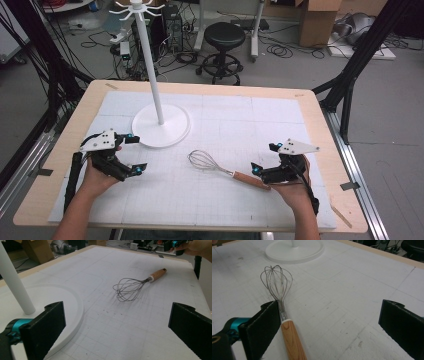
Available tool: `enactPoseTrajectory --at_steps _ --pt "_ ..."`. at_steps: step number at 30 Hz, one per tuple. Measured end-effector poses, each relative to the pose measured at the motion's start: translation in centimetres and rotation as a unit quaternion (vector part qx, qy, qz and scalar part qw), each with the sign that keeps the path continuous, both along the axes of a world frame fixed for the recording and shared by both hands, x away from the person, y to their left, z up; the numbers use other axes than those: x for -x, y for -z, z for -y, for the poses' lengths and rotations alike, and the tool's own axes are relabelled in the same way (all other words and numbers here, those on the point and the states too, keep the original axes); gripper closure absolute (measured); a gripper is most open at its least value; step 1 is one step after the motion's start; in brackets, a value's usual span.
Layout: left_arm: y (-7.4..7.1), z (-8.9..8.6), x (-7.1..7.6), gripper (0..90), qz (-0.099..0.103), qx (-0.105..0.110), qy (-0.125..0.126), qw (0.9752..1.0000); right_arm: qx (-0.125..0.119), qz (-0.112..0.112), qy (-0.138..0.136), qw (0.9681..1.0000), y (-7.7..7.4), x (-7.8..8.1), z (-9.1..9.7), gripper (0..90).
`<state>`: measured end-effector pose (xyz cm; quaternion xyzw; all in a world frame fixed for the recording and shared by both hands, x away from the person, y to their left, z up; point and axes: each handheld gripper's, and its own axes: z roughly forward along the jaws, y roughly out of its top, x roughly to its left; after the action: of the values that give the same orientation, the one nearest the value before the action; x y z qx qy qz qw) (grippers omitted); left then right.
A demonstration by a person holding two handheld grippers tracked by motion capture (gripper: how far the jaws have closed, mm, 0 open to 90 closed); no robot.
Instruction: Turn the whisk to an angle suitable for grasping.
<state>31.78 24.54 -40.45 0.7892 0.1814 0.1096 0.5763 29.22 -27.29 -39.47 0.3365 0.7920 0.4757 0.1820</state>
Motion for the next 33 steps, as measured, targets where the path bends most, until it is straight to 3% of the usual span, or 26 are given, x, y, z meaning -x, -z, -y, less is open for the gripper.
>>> enactPoseTrajectory --at_steps 13,21,24,27,28,33 --pt "-0.1 -0.1 0.1 1.7 0.003 0.001 0.002 1.0000 0.005 0.001 -0.007 1.0000 -0.3 0.3 -0.5 2.8" --pt "-0.2 0.0 0.2 1.7 0.005 -0.003 0.004 1.0000 0.040 -0.012 -0.020 0.9989 0.3 0.1 -1.5 2.9" --pt "-0.2 0.0 0.2 1.7 0.006 -0.001 0.003 1.0000 0.057 -0.022 -0.029 0.9977 0.7 -0.1 -2.1 5.3" --pt "-0.2 0.0 0.2 1.7 0.005 -0.001 0.004 1.0000 0.078 -0.034 -0.042 0.9954 1.0 -0.2 -2.7 14.4" --pt "-0.1 0.1 0.2 1.7 0.005 -0.003 0.004 1.0000 0.092 -0.044 -0.054 0.9933 1.3 -0.2 -3.1 16.0" --pt "-0.1 0.1 0.1 1.7 0.005 -0.005 0.005 1.0000 0.110 -0.053 -0.069 0.9901 1.9 -0.4 -3.8 21.6"
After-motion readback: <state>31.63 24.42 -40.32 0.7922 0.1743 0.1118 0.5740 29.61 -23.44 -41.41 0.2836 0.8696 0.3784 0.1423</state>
